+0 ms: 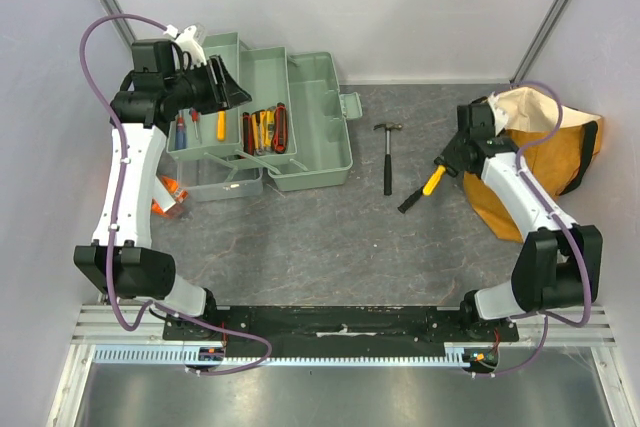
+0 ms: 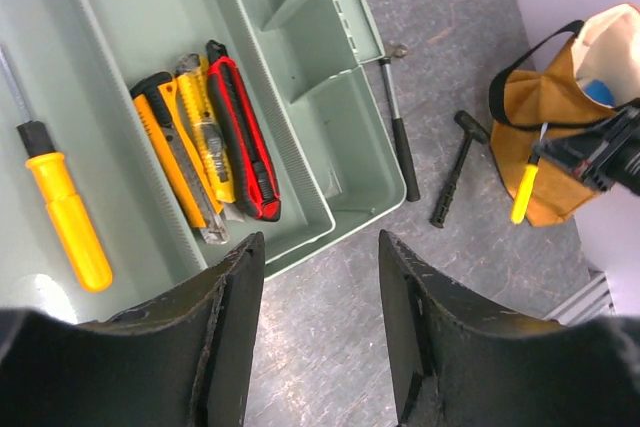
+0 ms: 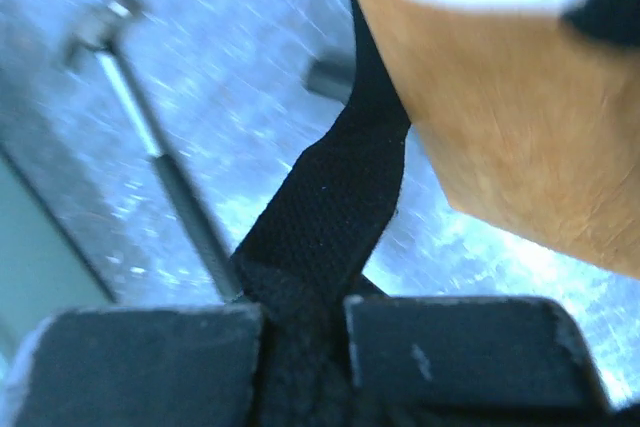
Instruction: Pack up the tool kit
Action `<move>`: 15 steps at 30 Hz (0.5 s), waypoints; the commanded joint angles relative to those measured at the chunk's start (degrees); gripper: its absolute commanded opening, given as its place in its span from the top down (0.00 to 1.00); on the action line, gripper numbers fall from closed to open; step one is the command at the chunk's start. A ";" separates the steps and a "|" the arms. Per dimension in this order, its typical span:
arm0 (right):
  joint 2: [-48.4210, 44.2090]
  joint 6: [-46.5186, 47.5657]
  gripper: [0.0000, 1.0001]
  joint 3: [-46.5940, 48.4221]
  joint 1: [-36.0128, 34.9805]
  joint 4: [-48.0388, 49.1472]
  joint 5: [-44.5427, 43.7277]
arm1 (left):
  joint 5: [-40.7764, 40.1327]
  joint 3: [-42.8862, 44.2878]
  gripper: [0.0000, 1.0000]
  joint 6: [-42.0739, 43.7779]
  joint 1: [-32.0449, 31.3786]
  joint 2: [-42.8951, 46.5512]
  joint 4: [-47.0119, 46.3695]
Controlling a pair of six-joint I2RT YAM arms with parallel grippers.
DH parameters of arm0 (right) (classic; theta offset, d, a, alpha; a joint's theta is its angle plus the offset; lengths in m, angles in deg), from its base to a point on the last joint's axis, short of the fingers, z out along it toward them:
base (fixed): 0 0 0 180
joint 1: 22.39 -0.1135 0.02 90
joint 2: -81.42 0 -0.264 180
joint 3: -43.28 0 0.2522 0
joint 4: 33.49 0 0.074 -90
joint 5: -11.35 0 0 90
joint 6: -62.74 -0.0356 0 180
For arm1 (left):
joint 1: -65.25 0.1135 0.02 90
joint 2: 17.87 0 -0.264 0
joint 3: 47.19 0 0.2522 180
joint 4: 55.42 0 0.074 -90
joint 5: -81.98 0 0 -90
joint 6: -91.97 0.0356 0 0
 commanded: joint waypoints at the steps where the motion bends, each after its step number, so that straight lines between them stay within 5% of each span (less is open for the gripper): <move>1: -2.65 1.13 1.00 9.57 0.40 -2.22 -1.98 | 5.06 0.35 0.44 -2.09 -0.48 2.02 -3.36; 15: -6.34 1.92 1.00 16.70 -1.97 10.00 17.28 | 15.96 -3.16 0.42 -4.81 -11.28 0.08 -10.30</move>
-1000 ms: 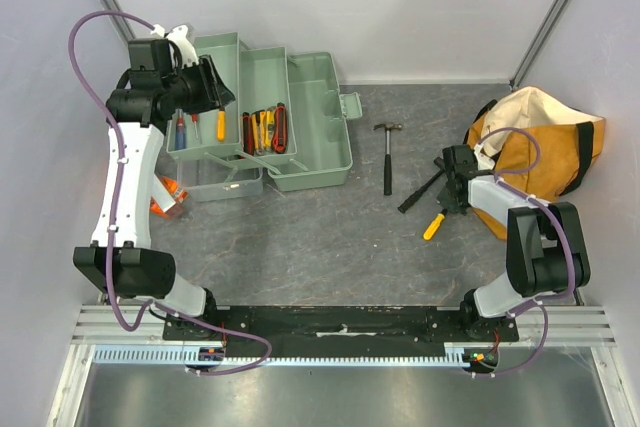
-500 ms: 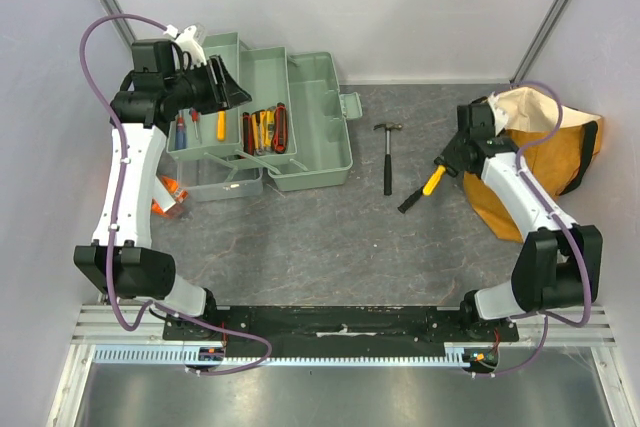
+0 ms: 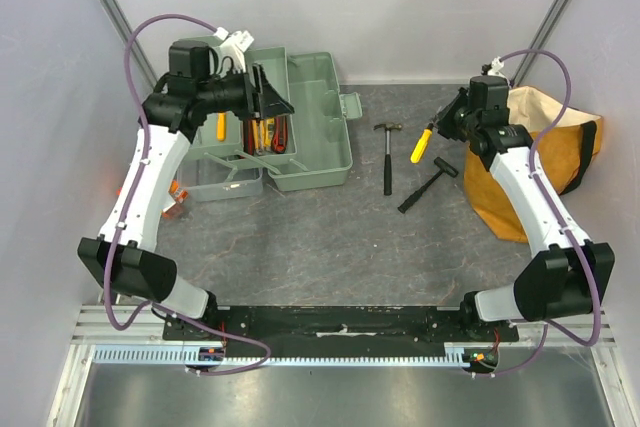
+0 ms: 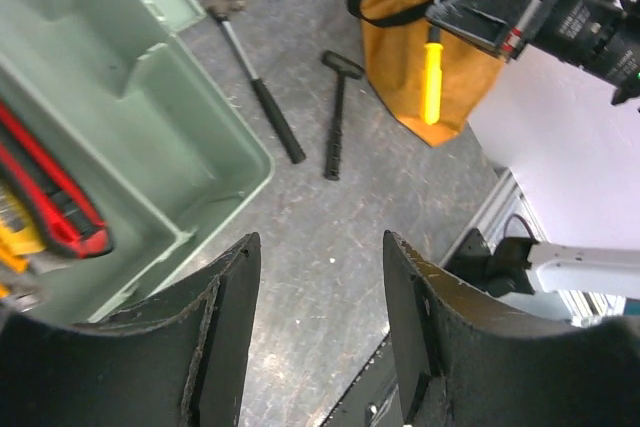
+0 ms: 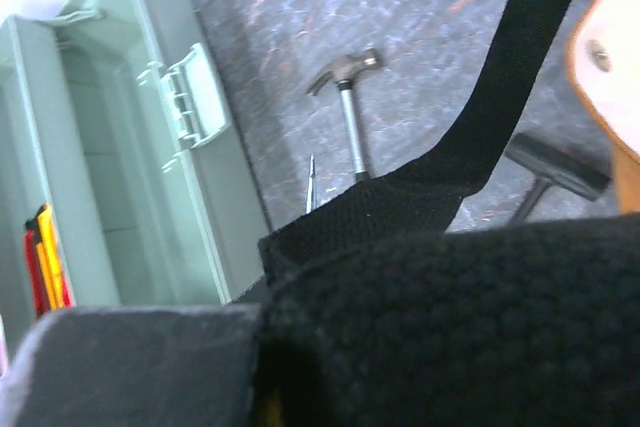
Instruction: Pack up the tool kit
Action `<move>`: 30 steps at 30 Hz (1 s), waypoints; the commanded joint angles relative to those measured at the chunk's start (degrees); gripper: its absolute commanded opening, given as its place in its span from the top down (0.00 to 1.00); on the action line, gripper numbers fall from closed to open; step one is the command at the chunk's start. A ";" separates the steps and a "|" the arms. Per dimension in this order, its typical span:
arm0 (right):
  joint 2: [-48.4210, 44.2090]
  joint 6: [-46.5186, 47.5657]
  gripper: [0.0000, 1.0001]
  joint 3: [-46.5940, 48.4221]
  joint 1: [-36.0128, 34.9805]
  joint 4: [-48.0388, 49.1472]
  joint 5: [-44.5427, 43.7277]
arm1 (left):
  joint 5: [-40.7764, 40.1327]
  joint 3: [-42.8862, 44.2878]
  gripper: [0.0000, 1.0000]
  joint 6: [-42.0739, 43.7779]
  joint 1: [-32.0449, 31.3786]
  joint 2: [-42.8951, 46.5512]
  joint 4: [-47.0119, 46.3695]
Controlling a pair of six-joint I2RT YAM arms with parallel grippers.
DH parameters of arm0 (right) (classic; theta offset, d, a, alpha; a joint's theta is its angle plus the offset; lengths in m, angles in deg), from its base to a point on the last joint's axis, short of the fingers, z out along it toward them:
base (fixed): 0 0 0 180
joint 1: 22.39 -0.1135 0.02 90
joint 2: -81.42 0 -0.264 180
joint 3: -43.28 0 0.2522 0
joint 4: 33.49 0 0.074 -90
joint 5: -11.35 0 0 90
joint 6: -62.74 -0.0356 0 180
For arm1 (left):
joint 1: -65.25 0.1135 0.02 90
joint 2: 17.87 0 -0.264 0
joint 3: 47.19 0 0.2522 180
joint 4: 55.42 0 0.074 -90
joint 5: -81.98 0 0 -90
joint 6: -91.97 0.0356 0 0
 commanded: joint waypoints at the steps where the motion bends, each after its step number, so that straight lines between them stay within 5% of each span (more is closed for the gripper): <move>1: -4.00 0.98 1.00 3.70 -1.21 5.09 3.82 | 4.86 -0.83 0.42 -3.74 -3.33 -0.18 -5.39; 10: -5.93 -2.36 1.00 0.01 -1.30 3.76 5.30 | 7.68 -8.12 0.36 -14.28 -15.37 -6.32 -24.00; 15: -7.87 -5.08 1.00 -3.41 -1.30 5.95 7.58 | 8.02 -3.05 0.30 -16.14 -22.14 -16.42 -29.21; 24: -10.86 -9.74 1.00 -9.04 -1.30 8.95 10.04 | 8.29 5.49 0.27 -18.24 -26.45 -27.86 -30.09; 30: -11.30 -11.32 1.00 -11.24 -1.30 9.56 10.22 | 12.33 4.27 0.26 -23.69 -27.59 -29.01 -38.52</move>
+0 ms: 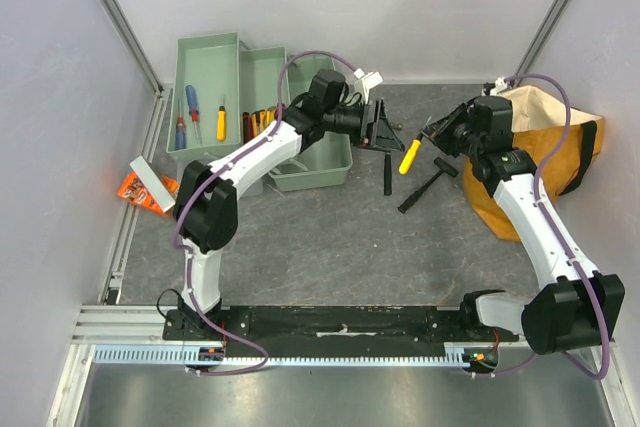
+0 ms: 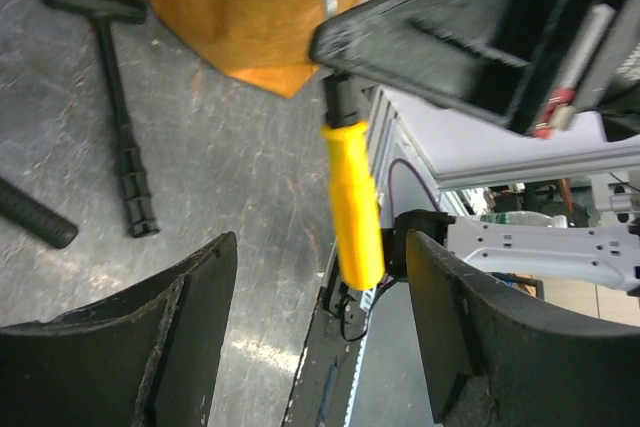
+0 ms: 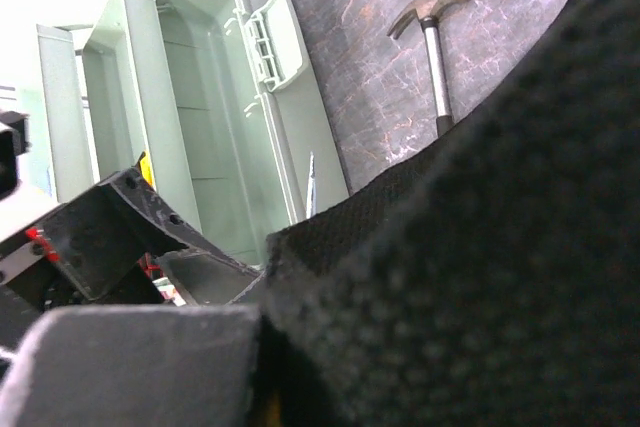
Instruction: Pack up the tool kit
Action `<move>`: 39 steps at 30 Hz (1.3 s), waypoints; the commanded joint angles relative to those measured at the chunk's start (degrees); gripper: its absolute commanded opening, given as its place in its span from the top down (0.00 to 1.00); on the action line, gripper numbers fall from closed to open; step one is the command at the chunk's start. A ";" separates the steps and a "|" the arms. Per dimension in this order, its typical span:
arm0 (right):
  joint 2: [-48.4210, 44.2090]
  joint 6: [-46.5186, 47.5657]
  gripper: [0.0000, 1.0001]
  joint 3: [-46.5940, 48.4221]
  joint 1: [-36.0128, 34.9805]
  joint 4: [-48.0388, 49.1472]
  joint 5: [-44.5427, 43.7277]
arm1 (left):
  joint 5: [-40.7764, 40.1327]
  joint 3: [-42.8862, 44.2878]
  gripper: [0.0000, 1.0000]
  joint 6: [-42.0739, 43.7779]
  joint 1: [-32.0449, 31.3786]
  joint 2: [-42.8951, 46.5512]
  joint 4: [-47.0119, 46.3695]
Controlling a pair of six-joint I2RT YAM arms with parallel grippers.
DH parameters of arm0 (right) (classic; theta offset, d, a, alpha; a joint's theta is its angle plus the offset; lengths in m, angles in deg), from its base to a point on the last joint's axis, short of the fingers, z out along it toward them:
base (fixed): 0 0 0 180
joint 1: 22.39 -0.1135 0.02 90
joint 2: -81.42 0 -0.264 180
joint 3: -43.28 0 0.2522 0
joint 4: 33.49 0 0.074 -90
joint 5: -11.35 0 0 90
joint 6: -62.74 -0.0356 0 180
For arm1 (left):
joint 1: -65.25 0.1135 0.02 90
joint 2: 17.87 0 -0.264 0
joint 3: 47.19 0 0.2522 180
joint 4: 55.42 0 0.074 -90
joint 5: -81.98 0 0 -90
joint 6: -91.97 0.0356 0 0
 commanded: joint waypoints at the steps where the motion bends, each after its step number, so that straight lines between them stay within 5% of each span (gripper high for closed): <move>1: -1.88 -2.34 1.00 -1.38 -0.09 2.88 1.13 | 4.96 2.21 0.26 -5.95 -1.46 -0.53 -9.52; 7: -1.97 -4.89 1.00 -2.61 -0.01 4.10 1.39 | 5.85 2.83 0.24 -5.60 -4.09 -2.72 -9.10; 12: -1.79 -6.39 1.00 -2.88 -0.09 5.51 2.53 | 0.50 6.52 0.23 2.21 -4.53 -5.54 3.37; 15: -1.61 -6.56 1.00 -2.70 -0.09 5.51 2.63 | -0.04 6.87 0.49 3.37 -4.62 -5.46 4.71; 18: -1.35 -6.48 1.00 -2.62 -0.01 3.67 1.66 | -0.91 7.92 0.89 4.41 -4.53 -4.84 6.37; 19: -1.35 -6.47 0.97 -2.44 -0.09 2.71 0.53 | -1.44 8.36 0.98 4.86 -4.53 -4.75 7.16; 22: -2.49 -6.13 0.73 -1.48 -0.09 -3.35 -6.15 | -1.89 9.16 0.98 5.56 -4.54 -4.14 8.66; 27: -2.50 -4.11 0.14 2.91 -0.01 -14.24 -17.40 | -3.28 9.51 0.98 7.23 -4.36 -3.00 11.47; 30: -2.14 -2.17 0.06 5.11 0.08 -16.46 -18.21 | -7.23 9.25 0.98 9.77 -4.10 -1.33 14.63; 39: -1.87 2.22 0.05 9.25 0.08 -14.46 -9.17 | -21.03 6.18 0.98 14.26 0.91 7.54 20.36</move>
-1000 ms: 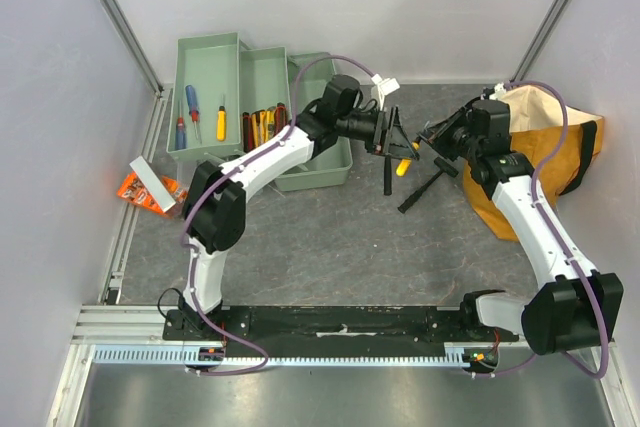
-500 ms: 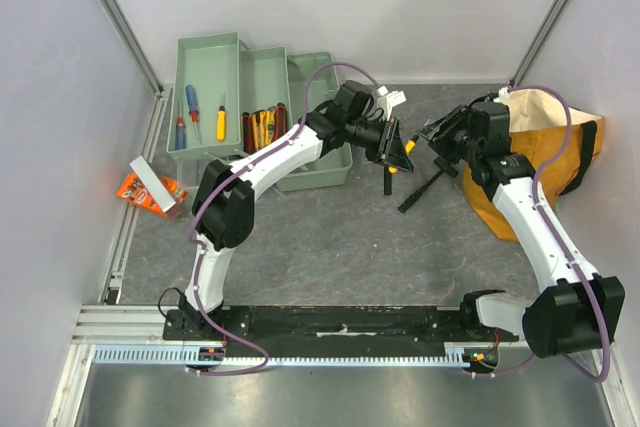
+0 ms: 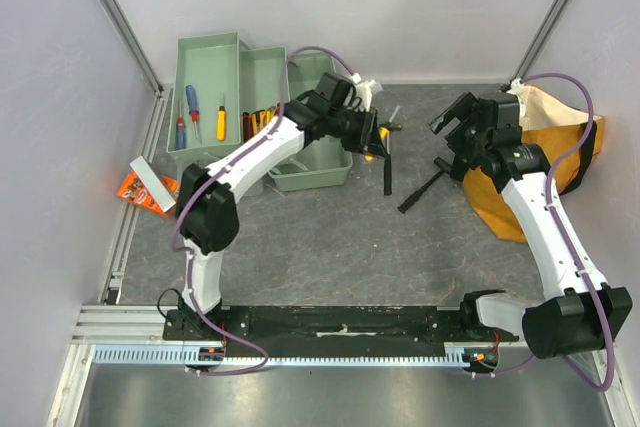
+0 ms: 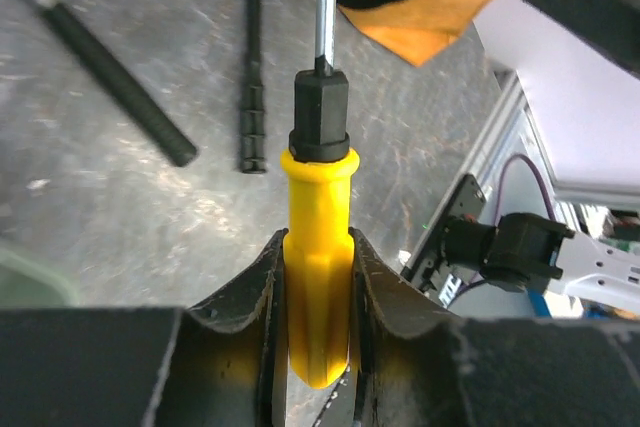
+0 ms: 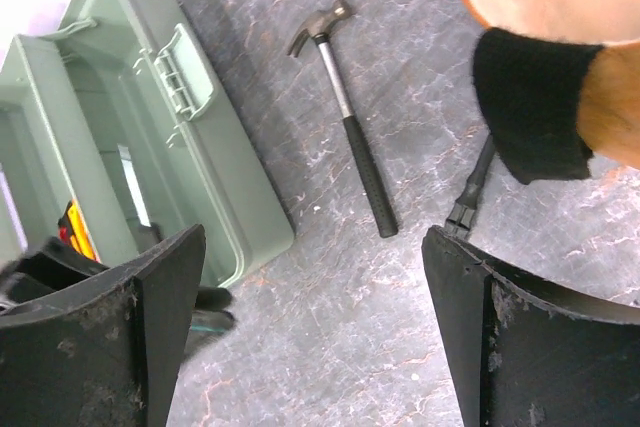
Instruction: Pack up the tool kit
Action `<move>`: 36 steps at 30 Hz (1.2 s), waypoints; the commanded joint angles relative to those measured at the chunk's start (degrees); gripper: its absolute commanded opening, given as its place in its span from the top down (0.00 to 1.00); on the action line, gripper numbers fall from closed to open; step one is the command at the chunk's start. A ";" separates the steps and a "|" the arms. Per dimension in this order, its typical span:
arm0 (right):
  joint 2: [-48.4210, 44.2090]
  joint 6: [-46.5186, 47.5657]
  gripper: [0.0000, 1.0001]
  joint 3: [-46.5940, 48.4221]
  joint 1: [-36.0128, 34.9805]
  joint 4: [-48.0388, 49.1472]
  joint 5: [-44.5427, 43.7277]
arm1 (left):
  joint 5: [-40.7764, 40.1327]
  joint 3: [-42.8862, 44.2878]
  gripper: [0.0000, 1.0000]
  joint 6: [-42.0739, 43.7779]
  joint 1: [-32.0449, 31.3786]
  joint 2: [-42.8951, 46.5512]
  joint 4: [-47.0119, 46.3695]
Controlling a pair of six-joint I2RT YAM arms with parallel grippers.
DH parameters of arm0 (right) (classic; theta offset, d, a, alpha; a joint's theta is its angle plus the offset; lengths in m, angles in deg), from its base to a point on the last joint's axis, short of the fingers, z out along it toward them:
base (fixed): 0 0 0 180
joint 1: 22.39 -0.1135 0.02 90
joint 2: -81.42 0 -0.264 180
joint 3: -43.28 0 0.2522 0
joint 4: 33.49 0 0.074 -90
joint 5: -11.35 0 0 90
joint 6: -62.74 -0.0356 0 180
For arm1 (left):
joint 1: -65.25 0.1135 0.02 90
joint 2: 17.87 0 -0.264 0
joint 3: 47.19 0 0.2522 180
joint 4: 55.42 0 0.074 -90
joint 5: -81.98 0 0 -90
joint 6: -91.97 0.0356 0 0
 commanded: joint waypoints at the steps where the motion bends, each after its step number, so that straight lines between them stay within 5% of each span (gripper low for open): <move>1: -1.11 3.56 0.05 3.06 0.02 3.36 4.61 | -8.63 -1.08 0.98 4.41 4.28 10.39 0.99; 10: 1.08 3.30 0.06 1.13 -0.25 13.40 17.18 | -21.38 -4.16 0.98 9.24 16.66 20.42 7.05; 18: 3.36 2.95 0.06 -0.28 -2.88 16.83 19.12 | -30.95 -6.37 0.98 14.07 26.25 23.06 12.67; 36: 11.54 2.68 0.06 1.30 -6.66 17.09 19.91 | -32.65 -9.18 0.98 15.05 36.27 24.99 16.46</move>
